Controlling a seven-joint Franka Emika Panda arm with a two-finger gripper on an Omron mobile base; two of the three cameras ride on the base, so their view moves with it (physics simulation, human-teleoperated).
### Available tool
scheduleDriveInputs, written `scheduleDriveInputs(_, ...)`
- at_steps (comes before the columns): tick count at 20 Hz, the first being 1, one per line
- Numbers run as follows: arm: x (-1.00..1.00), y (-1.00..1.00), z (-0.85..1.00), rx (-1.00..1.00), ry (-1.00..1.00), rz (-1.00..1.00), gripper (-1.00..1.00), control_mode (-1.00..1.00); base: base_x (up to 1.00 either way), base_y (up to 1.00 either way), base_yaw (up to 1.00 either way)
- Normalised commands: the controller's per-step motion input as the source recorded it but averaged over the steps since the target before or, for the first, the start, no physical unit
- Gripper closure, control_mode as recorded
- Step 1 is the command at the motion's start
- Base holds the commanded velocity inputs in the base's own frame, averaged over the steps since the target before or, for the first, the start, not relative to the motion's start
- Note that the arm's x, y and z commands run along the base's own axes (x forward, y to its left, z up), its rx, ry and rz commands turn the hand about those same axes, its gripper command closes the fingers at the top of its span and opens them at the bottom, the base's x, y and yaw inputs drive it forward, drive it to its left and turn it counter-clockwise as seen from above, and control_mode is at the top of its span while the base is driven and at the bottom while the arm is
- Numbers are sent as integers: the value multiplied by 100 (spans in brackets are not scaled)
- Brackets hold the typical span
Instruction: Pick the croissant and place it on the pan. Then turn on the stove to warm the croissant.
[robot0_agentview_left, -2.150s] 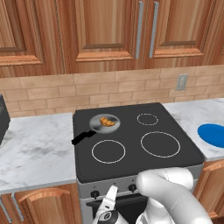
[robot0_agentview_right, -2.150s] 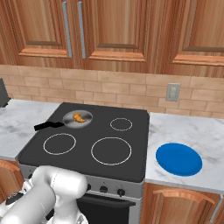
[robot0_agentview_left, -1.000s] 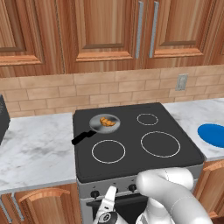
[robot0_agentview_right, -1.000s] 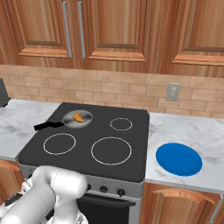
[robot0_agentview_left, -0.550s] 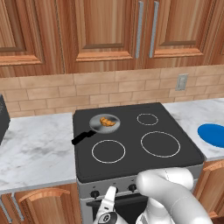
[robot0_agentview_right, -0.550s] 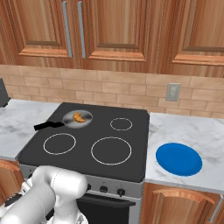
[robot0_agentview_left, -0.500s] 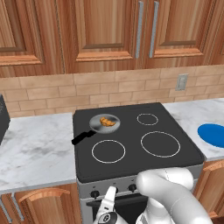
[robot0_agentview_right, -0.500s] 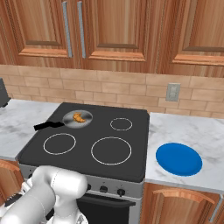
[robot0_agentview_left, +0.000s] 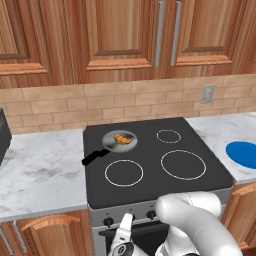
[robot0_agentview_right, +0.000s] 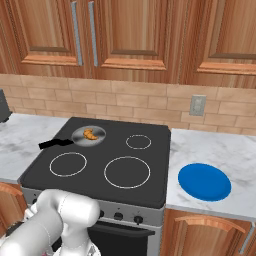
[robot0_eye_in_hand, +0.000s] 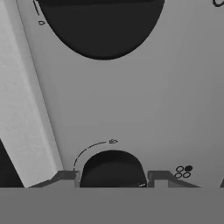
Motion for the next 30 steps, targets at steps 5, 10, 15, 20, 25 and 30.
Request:
scheduleDriveInputs(5,-6,18,1,-52,0,0,100,-100,0,0,0)
scheduleDriveInputs(10,-8,22,6,-54,-1,0,100,-100,0,0,0)
scheduleDriveInputs(15,-10,33,3,-48,-5,0,100,-100,0,0,0)
scheduleDriveInputs(20,0,50,0,-27,-3,0,100,-100,0,0,0)
scheduleDriveInputs(25,0,35,-6,-51,-6,0,100,-100,0,0,0)
scheduleDriveInputs(30,-2,34,-10,-55,-9,0,100,-100,0,0,0)
